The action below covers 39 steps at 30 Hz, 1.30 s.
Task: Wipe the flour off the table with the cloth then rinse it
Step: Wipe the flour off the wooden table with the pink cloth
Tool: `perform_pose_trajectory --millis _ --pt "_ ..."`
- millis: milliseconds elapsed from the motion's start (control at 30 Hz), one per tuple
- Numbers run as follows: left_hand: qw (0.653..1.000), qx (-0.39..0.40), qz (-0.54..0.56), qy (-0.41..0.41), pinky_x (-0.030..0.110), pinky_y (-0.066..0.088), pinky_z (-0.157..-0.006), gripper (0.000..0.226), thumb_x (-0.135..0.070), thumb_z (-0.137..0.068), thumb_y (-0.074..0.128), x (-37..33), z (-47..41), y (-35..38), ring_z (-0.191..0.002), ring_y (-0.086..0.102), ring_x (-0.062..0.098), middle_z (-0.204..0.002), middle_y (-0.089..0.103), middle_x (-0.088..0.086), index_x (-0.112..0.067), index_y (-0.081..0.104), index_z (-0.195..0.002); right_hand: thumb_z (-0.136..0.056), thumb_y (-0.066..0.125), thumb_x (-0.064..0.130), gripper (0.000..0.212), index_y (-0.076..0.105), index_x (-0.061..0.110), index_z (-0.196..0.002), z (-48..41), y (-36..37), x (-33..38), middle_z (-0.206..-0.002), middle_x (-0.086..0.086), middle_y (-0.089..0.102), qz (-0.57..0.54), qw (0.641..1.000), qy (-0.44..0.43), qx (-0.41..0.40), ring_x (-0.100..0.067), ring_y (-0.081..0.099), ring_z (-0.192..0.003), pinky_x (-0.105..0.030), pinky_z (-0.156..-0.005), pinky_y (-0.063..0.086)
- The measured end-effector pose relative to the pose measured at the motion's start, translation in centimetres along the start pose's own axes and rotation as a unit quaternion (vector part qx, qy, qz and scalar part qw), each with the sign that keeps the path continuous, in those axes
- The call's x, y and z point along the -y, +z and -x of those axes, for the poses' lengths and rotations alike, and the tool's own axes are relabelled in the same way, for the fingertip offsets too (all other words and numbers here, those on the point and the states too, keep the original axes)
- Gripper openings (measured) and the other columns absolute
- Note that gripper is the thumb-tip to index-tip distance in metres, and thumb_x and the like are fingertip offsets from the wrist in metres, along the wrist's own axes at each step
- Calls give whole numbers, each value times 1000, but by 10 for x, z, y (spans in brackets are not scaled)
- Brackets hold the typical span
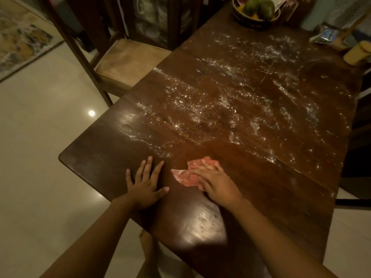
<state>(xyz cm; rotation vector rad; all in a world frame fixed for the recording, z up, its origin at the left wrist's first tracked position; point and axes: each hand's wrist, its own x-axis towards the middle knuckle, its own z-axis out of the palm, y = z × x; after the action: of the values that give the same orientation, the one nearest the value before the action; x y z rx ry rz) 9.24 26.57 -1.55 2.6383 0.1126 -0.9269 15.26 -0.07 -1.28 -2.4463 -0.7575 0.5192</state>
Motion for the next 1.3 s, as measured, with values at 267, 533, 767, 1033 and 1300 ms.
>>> perform_pose_trajectory --millis 267,533,767,1033,1300 --pt "1000 13 -5 17 62 -20 -109 82 -72 -92 28 0 2 -3 -144 -33 23 -154 -41 0 -45 -26 -147 -102 41 43 61 18 29 -158 -46 0 23 -169 -6 7 54 963 243 -102 -25 2 -155 -51 -125 0" --pt "992 -12 -33 119 52 -15 -114 88 -76 -83 25 44 1 -17 -148 -22 17 -153 -37 -14 -41 -17 -151 -101 17 66 59 12 47 -156 -21 5 44 -165 2 -16 138 959 242 -48 -25 -15 -153 -53 -119 -14" --pt "997 -56 -49 7 64 -16 -111 78 -82 -83 24 127 -11 -60 -149 -20 23 -160 -28 -6 -57 -15 -145 -106 33 34 55 29 16 -157 -61 35 50 -166 -9 21 87 943 277 -164 -31 5 -155 -45 -126 5" --pt "999 -32 -26 -12 63 -20 -109 84 -85 -80 30 149 -14 -75 -147 -26 23 -158 -33 -6 -59 -20 -143 -102 21 43 59 19 29 -160 -96 57 89 -168 2 12 157 984 83 -30 -28 -10 -155 -52 -125 5" --pt "999 -16 -28 1 65 -19 -108 84 -85 -81 29 151 -15 -78 -146 -28 23 -157 -35 -6 -58 -22 -143 -98 23 48 60 13 45 -157 -77 47 74 -167 14 9 160 975 153 -38 -22 -2 -155 -52 -124 2"
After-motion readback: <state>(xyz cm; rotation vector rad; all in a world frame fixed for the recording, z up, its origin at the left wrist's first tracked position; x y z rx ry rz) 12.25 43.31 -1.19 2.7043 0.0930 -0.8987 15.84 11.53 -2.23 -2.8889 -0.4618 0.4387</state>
